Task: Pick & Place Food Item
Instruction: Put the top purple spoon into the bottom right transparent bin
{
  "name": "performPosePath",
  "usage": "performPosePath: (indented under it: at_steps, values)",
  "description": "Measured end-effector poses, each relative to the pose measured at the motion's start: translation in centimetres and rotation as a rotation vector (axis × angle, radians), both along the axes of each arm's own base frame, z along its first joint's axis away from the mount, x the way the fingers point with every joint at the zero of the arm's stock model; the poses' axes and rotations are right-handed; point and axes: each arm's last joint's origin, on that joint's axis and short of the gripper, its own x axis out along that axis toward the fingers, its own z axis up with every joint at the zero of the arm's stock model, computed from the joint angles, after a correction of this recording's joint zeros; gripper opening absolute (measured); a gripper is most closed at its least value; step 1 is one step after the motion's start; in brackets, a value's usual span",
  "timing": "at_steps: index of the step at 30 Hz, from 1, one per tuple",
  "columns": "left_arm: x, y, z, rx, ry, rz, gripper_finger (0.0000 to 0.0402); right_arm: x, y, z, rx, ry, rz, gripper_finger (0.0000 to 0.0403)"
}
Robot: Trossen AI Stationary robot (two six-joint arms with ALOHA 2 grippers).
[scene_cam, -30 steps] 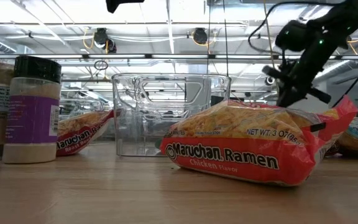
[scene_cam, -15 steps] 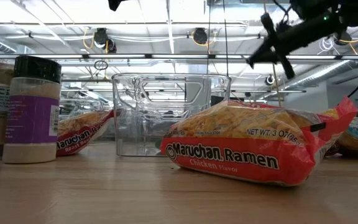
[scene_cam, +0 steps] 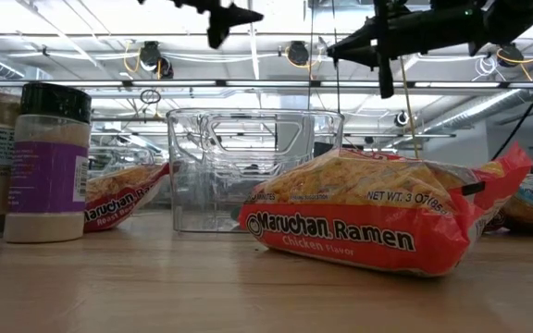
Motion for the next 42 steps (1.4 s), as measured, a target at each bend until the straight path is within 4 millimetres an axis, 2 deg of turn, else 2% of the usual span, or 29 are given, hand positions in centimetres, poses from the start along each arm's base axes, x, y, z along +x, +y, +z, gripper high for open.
performPosePath:
  at_steps: [11,16,30,38,42]
  values:
    - [4.6,0.9,-3.9,-0.106,0.013,-0.046,0.0198,3.3,2.8,-2.3,0.001,0.013,0.047,0.0]
    - [5.9,0.9,-4.9,-0.11,-0.006,-0.055,0.0198,4.0,3.4,-2.3,-0.008,0.001,0.074,0.0]
    - [6.6,1.6,-4.8,-0.025,-0.067,0.122,0.0198,4.5,3.6,-1.5,-0.058,-0.008,0.11,0.0]
    - [6.6,1.6,-4.7,-0.009,-0.077,0.128,0.0197,4.5,3.7,-1.5,-0.058,-0.009,0.133,0.0]
    - [6.7,1.4,-4.5,-0.001,-0.092,0.122,0.0174,4.5,3.7,-1.6,-0.057,-0.001,0.138,0.0]
